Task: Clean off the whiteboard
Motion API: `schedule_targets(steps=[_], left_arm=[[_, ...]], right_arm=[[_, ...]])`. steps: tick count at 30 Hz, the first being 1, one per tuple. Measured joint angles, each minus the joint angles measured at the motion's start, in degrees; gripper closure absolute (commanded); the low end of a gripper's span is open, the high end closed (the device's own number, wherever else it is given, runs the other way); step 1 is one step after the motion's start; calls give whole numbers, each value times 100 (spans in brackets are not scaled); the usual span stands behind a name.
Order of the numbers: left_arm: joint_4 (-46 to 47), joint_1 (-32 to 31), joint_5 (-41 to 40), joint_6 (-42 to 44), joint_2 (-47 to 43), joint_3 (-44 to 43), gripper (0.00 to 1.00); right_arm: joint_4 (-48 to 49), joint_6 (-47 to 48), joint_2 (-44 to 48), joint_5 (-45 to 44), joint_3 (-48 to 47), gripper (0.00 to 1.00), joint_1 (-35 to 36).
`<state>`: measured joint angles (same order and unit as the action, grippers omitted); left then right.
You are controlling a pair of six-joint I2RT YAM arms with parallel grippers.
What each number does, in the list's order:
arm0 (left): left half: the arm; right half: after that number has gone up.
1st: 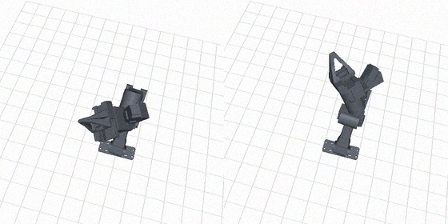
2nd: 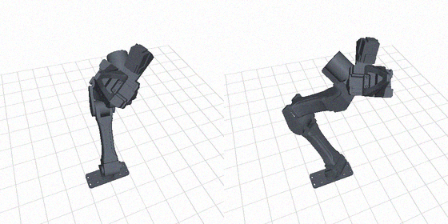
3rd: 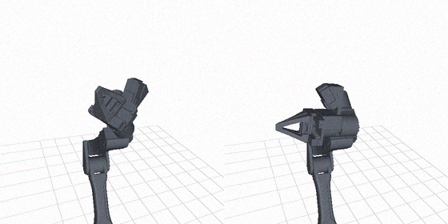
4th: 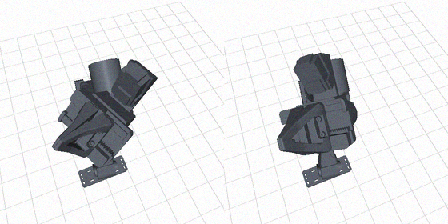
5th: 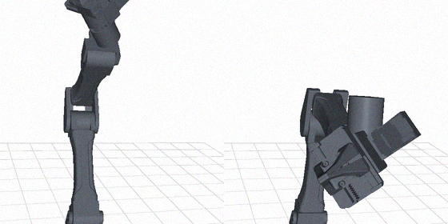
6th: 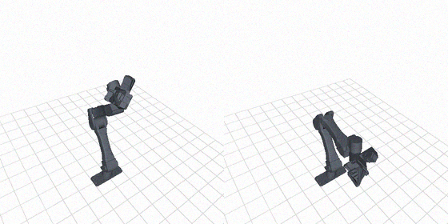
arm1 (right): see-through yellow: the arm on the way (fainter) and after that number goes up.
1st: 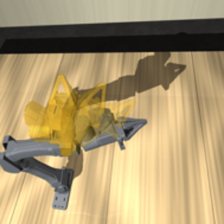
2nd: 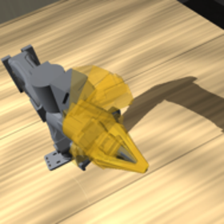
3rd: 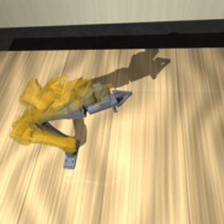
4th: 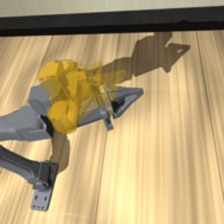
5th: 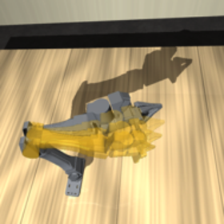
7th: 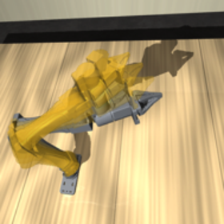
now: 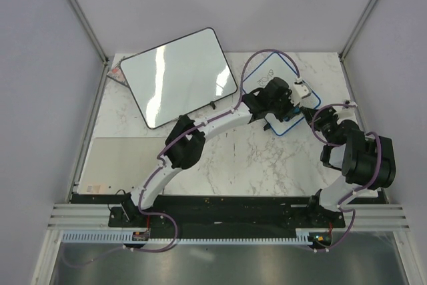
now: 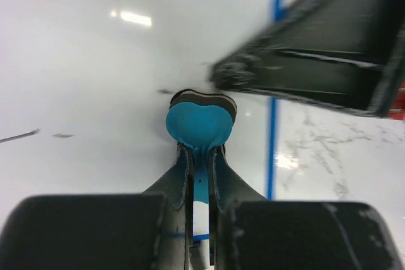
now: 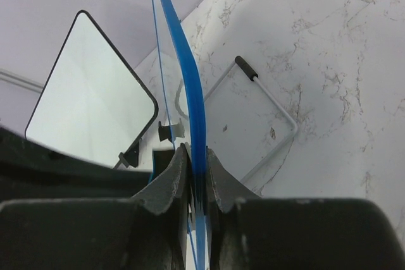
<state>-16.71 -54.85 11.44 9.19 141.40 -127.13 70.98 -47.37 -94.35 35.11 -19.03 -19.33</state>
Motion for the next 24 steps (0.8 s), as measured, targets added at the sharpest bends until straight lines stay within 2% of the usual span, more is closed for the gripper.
schedule_targets(steps=[6,13,20,24], left_arm=[[195,800,74,-103,107,-107,98],[452,1598,92,-240,474,-442,98],[1145,1777,232,-428,621,-492,98],[1578,1775,761,-433,621,-533,98]], right_arm=[[-164,70,142,15,-17,100,63],[-1062,601,748,-203,-216,100,398],[-1320,715,691,-212,-358,100,459],[-1427,776,691,-190,-382,100,461]])
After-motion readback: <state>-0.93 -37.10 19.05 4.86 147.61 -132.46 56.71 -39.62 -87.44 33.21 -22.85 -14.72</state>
